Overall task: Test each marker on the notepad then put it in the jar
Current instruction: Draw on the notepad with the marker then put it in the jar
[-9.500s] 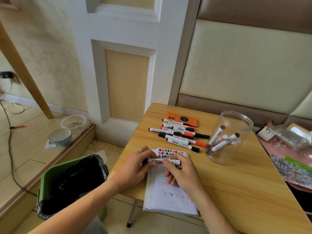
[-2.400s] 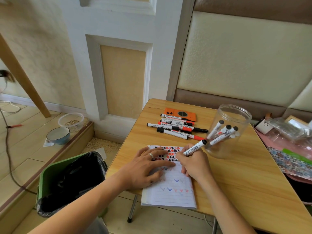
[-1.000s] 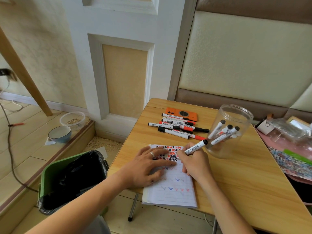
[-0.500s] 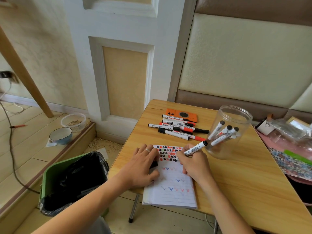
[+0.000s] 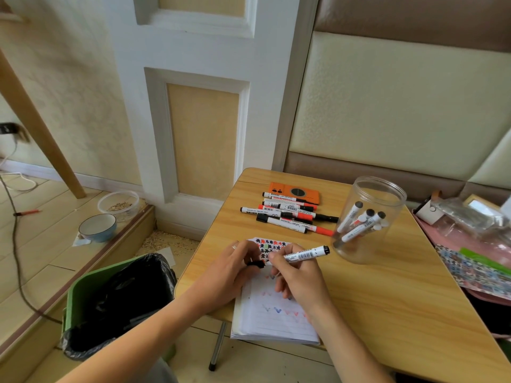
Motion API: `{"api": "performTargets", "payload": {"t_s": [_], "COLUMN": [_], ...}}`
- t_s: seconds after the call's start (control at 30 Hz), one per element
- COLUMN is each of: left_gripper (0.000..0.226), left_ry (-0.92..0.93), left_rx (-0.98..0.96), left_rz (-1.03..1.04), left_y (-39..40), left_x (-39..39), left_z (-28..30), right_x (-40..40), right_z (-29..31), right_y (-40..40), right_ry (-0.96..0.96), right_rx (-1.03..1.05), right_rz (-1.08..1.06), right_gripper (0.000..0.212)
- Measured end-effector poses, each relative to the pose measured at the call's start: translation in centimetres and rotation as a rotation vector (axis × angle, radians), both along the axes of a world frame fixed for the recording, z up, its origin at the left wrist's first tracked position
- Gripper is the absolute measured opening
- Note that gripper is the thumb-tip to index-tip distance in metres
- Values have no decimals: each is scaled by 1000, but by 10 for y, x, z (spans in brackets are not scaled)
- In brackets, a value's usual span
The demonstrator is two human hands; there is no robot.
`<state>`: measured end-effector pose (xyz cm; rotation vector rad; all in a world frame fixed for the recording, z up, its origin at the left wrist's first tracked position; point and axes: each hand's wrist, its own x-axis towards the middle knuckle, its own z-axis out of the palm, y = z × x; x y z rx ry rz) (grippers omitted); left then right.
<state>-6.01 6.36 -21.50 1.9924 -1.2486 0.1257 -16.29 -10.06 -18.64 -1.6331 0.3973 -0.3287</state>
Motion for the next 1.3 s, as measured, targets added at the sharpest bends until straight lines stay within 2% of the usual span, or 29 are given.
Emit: {"api": "performTargets", "payload": {"t_s": [0.2, 0.33, 0.4, 0.47, 0.57, 0.63, 0.73, 0.83, 0.9, 1.07, 1.3], "left_gripper": [27, 23, 19, 16, 13, 14, 22, 32, 28, 16, 19], "left_ry": [27, 22, 1, -15, -14, 23, 101, 78, 72, 77, 76], "left_rx": [-11, -27, -33, -44, -66, -76, -41, 22, 6, -38, -18], "left_rz": [-28, -33, -18, -6, -4, -21, -73, -84, -76, -80, -69], "left_y": [0, 0, 0, 1, 1, 1, 1, 0, 0, -1, 0], "left_x": [-1, -1, -1, -1, 0, 3, 5, 10, 13, 15, 16], "left_z": [0, 0, 0, 0, 0, 1, 1, -2, -3, -5, -5], "right_x": [2, -1, -3, -3, 0, 1, 0, -3, -5, -3, 0], "right_z": [-2, 4, 4, 4, 2, -3, -5, -4, -4, -8, -11], "right_y": [3, 2, -4, -9, -13, -14, -11, -10, -10, -7, -4], "right_ry": [-46, -58, -34, -74, -118, -105, -62, -24, 4, 19, 4], "right_rx": [-104, 20, 105, 239, 360, 306, 114, -47, -118, -185, -257], "right_rz": [110, 58, -22, -127, -184, -137, -15, 123, 175, 134, 111], "right_gripper": [23, 45, 49, 40, 6, 2, 13, 13, 10, 11, 9]}}
